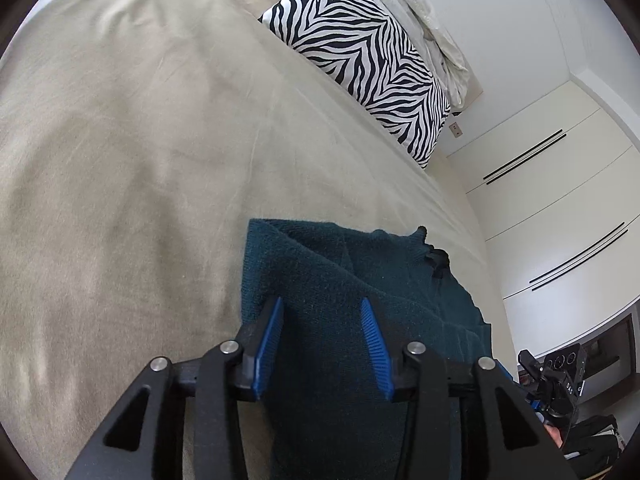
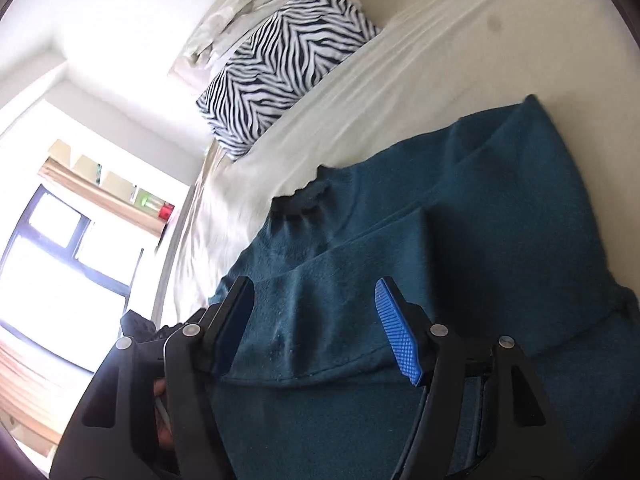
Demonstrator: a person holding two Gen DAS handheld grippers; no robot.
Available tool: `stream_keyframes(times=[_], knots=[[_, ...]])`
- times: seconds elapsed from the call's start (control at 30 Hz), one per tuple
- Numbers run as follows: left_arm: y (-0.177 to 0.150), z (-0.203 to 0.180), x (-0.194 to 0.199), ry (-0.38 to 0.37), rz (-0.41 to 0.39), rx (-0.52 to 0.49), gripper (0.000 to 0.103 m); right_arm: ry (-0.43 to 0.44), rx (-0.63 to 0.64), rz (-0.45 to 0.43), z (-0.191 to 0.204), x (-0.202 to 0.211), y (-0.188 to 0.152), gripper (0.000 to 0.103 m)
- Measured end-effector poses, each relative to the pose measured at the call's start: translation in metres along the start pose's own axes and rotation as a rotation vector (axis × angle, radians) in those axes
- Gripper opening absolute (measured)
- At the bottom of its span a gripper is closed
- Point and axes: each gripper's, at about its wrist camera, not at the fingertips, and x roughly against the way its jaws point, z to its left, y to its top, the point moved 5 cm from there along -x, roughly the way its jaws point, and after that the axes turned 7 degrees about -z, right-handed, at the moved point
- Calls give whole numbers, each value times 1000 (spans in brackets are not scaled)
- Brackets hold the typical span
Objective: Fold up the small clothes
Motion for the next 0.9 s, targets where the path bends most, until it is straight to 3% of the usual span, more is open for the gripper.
stream_keyframes(times=[0.13,0.23,0.37,0.43,0.53,0.7,0.9], knots=[[-11,-5,4,25,14,-72,43,-41,-31,101,-15,-44,-21,59],[-33,-19,24,64,8,-182,45,13,-34,39,-19,-34,-28,59],[-69,-24,44,130,17,-299,48,-10,-21,35,-23,-16,-37,60],[-84,-23,59,118,31,-302,48,-17,-64,25,-30,0,-41,60],[-105,-24,98,137,15,-317,49,-67,-96,12,-38,41,-52,60],[-158,-25,167,110,28,-303,66,-101,-89,-30,-45,140,-91,60],[-240,-10,207,92,156,-207,71,-224,-61,-66,-71,268,-151,61]])
